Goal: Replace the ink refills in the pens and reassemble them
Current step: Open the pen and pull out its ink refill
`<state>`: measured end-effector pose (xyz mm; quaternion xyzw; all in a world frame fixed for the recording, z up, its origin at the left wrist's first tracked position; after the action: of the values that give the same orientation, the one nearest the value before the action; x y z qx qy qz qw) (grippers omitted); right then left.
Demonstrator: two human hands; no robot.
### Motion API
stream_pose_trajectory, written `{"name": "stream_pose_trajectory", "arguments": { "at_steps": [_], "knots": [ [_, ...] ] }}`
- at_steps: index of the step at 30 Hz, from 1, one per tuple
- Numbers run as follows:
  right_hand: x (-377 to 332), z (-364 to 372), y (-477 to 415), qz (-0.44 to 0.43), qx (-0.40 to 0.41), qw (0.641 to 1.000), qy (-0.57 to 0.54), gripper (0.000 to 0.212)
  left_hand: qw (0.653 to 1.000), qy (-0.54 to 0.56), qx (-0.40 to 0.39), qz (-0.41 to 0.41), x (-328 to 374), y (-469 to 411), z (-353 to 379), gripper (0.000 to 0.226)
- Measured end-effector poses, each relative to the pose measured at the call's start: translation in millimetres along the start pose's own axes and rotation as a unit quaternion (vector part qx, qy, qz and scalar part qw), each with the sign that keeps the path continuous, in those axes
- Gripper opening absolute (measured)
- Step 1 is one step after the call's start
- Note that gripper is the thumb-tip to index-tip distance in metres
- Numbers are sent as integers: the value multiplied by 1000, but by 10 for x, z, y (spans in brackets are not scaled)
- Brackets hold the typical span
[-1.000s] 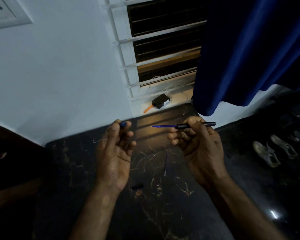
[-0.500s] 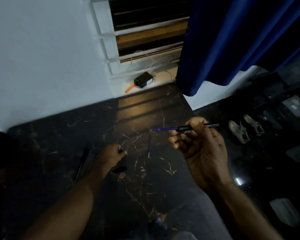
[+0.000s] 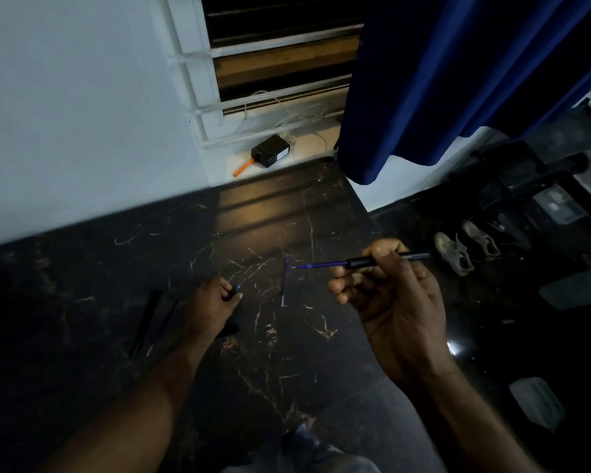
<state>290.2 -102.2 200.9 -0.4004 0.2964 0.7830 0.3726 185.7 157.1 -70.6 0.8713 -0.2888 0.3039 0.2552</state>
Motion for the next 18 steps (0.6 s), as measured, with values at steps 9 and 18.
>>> {"name": "stream_pose_trajectory", "arguments": {
  "at_steps": [9, 18],
  "knots": [
    [56, 74, 26, 5, -21, 1000, 8, 18, 1000, -1, 4, 14, -32, 26, 49, 34],
    [42, 36, 28, 5, -15, 1000, 10, 15, 1000, -16, 10, 19, -32, 28, 27, 17]
  ]
}}
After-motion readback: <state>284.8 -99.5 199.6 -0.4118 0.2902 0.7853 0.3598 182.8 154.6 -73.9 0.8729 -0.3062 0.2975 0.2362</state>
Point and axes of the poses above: each hand's wrist, its own y-axis away from the middle knuckle, its own z-axis out of the palm, x = y × z, the point moved 8 cm from there along -y, towards the middle knuckle, and after that the axes turned 8 degrees about y, right-handed, at the moved point
